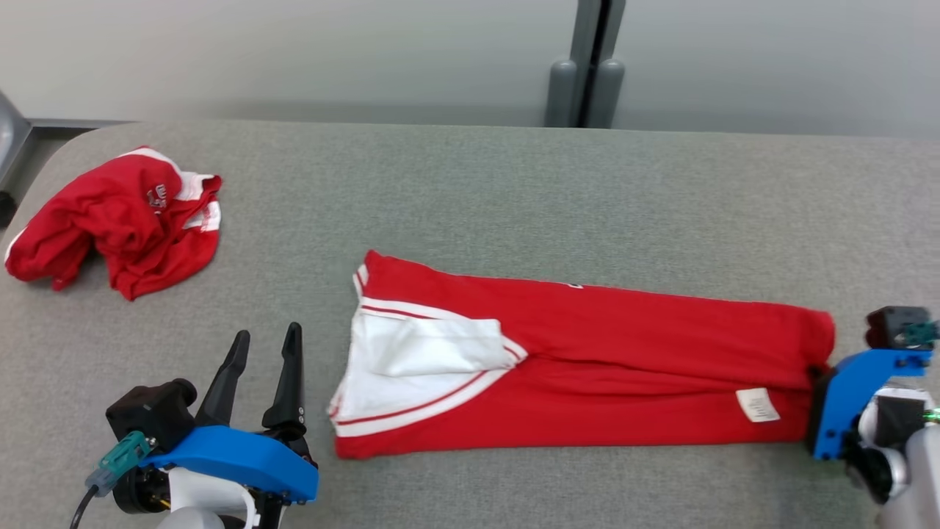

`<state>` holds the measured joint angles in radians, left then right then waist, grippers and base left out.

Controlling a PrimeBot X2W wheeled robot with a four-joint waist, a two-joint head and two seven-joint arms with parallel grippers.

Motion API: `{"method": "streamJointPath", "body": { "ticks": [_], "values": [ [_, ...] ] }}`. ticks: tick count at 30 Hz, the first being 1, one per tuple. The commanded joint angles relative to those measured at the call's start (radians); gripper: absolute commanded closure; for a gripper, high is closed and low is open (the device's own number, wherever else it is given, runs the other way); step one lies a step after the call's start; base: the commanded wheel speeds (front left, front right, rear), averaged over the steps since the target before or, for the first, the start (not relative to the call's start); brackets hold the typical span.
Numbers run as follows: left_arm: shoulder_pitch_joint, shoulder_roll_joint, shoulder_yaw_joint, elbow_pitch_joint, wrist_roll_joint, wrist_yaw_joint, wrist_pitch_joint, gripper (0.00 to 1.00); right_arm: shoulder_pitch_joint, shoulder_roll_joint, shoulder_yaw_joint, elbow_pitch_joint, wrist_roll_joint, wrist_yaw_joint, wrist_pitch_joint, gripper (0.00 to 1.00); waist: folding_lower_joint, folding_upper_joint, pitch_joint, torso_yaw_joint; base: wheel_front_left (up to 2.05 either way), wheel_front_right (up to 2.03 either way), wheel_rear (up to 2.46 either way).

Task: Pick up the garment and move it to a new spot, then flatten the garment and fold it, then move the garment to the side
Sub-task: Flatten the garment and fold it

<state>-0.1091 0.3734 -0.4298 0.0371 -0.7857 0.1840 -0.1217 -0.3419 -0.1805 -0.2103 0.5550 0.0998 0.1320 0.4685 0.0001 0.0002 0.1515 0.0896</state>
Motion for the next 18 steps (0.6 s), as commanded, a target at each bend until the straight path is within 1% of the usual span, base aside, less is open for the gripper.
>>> {"method": "streamJointPath", "body": {
  "ticks": [1, 5, 8, 11, 16, 17, 18],
  "values": [
    [-0.006, 0.003, 0.000, 0.000, 0.003, -0.001, 0.002, 0.00, -0.014, -0.033, -0.022, -0.007, 0.006, -0.002, -0.005, 1.00, -0.0001, -0.0002, -0.012, -0.018, 0.00, 0.00, 0.00],
    [-0.008, -0.002, -0.012, 0.001, 0.004, 0.000, 0.008, 0.00, 0.006, -0.095, -0.069, -0.027, 0.005, -0.002, 0.011, 1.00, -0.0001, -0.0002, -0.025, -0.039, 0.00, 0.00, 0.00],
    [-0.005, -0.002, -0.016, 0.002, 0.003, 0.001, 0.010, 0.00, 0.022, -0.124, -0.099, -0.044, 0.003, -0.002, 0.023, 1.00, -0.0001, -0.0002, -0.032, -0.054, 0.00, 0.00, 0.00],
    [0.001, 0.003, -0.018, 0.003, 0.002, 0.001, 0.012, 0.00, 0.020, -0.120, -0.106, -0.066, 0.014, -0.001, 0.029, 1.00, -0.0001, -0.0002, -0.039, -0.067, 0.00, 0.00, 0.00],
    [0.005, 0.002, -0.022, 0.006, 0.002, 0.004, 0.016, 0.00, 0.027, -0.090, -0.068, -0.117, 0.043, -0.001, 0.027, 1.00, -0.0001, -0.0002, -0.049, -0.073, 0.00, 0.00, 0.00],
    [0.007, 0.001, -0.025, 0.008, 0.002, 0.006, 0.019, 0.00, 0.035, -0.076, -0.038, -0.156, 0.069, -0.001, 0.034, 1.00, -0.0001, -0.0002, -0.054, -0.073, 0.00, 0.00, 0.00],
    [0.007, 0.001, -0.025, 0.008, 0.002, 0.006, 0.019, 0.00, 0.035, -0.076, -0.038, -0.156, 0.069, -0.001, 0.034, 1.00, -0.0001, -0.0002, -0.054, -0.073, 0.00, 0.00, 0.00]
  ]
}}
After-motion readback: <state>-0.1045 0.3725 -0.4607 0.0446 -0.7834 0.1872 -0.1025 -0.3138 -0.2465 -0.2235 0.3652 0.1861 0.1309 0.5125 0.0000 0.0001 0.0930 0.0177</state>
